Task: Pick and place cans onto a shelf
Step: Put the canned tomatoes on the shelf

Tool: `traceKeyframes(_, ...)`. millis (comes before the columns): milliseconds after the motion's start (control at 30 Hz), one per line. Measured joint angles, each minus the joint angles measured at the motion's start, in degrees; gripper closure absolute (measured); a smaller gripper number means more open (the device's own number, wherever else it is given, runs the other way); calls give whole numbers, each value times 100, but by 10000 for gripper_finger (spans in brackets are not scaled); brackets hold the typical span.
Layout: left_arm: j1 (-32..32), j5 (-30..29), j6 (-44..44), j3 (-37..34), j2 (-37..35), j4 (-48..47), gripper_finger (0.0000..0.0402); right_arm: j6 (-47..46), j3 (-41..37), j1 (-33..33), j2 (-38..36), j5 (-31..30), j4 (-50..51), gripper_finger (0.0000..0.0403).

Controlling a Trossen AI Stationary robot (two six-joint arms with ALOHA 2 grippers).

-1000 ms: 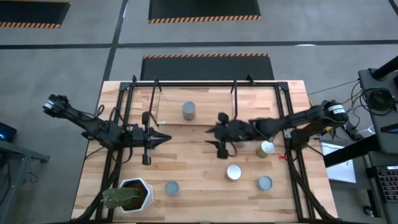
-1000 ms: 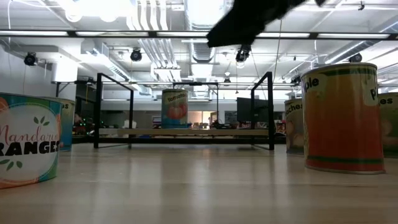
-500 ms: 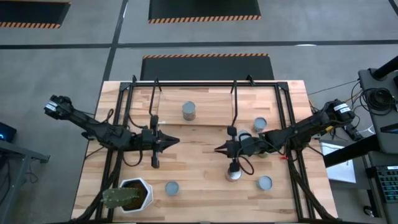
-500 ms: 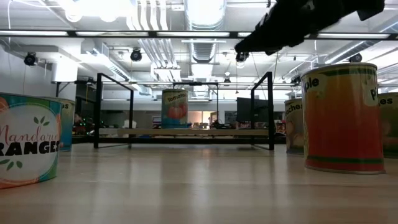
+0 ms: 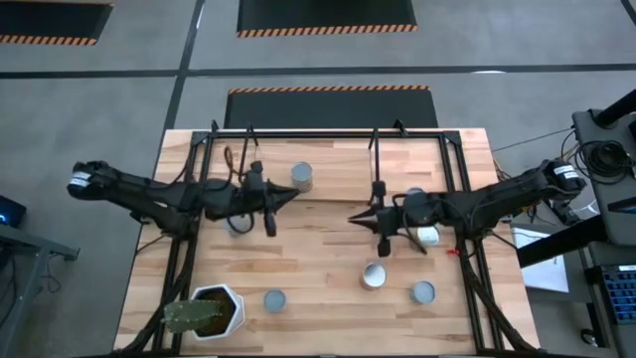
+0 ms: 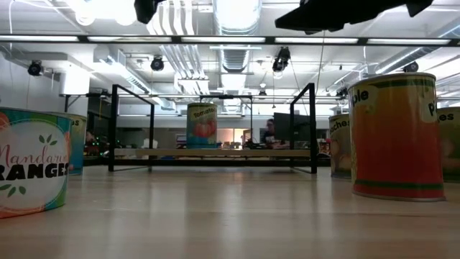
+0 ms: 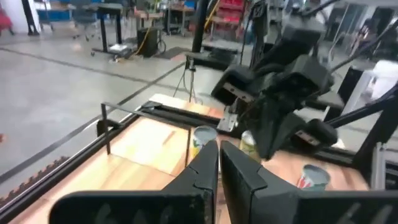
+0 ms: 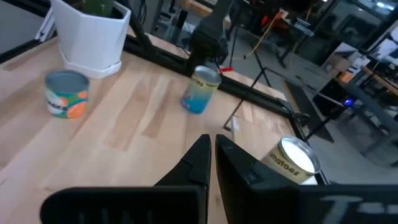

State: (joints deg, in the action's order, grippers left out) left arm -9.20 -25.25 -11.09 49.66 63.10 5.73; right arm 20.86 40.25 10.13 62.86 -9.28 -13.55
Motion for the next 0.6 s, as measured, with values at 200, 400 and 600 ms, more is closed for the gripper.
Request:
traceKeyframes(200,373,74,9,968,471,-2030,402,15,0,-253,-50,164,139,390)
traceKeyframes(400,492,49,-189,1553,1032,-2997,402,-8,-2,-258,-139,182,152,390)
traceKeyframes(600,629,45,-177,2200,1668,-4029,402,34,9,-266,-600,177,271,390)
